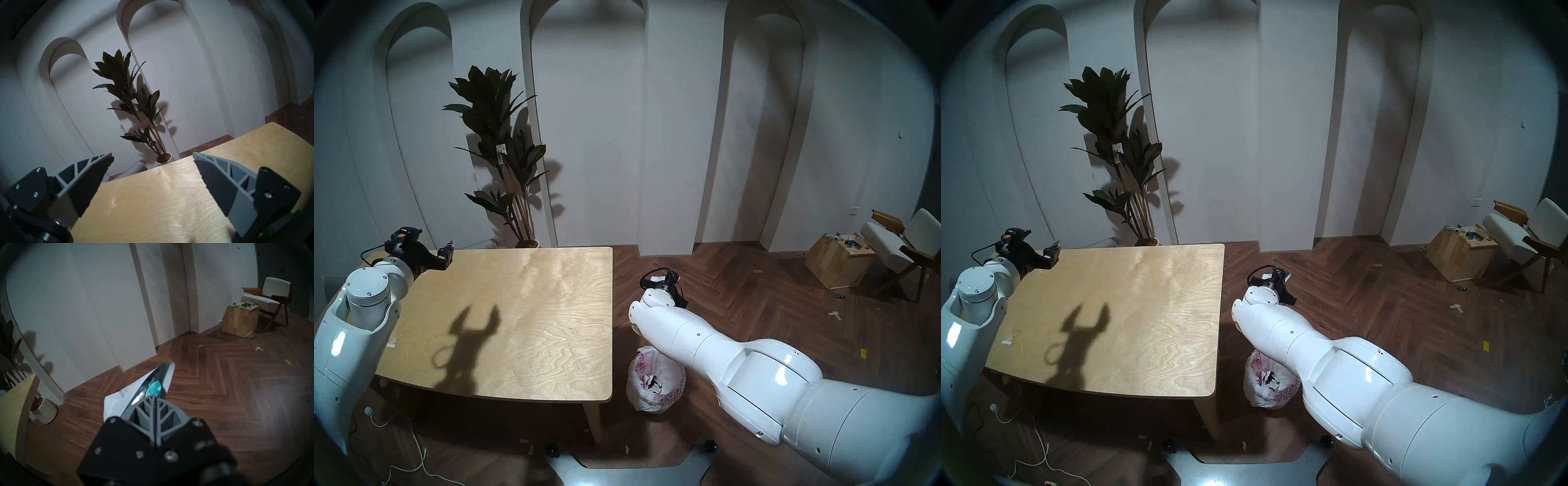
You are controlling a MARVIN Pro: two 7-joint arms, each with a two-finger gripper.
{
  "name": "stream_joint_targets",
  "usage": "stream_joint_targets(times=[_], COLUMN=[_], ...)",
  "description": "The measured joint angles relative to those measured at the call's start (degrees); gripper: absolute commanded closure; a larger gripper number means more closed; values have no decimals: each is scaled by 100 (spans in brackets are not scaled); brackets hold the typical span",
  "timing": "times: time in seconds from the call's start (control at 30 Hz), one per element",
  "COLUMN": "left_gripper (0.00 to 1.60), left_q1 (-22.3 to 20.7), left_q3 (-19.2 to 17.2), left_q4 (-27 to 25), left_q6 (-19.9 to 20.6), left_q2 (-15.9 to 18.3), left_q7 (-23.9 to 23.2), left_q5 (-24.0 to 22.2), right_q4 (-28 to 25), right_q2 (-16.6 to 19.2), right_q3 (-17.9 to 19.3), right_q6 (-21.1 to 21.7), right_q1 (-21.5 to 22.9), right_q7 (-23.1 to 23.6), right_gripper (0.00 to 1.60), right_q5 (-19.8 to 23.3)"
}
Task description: Put the trash into the trash bin on the ground
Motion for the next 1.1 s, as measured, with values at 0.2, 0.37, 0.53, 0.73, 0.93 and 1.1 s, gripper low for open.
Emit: stream_joint_targets(times=[0.2,0.37,0.53,0.73,0.93,1.1], left_gripper=[0,0,0,0,0,0], left_q1=[0,0,0,3,21,56], left_q3=[-9,-26,-53,-94,-155,-224], left_q4=[-40,-83,-132,-204,-298,-388], left_q6=[109,204,301,422,568,700], left_q2=[11,24,37,52,66,71], left_q7=[27,52,76,105,135,158], left_q5=[-43,-68,-78,-79,-79,-75], right_q4=[-59,-157,-294,-536,-933,-1341], right_q2=[106,185,256,359,512,692], right_q3=[-82,-167,-257,-367,-481,-584], right_q6=[0,-1,-21,-96,-220,-304], right_q1=[-226,-416,-596,-806,-996,-1167], right_q7=[-161,-284,-403,-550,-728,-919], right_gripper=[160,160,160,160,160,160], right_q5=[-23,-54,-95,-161,-261,-363])
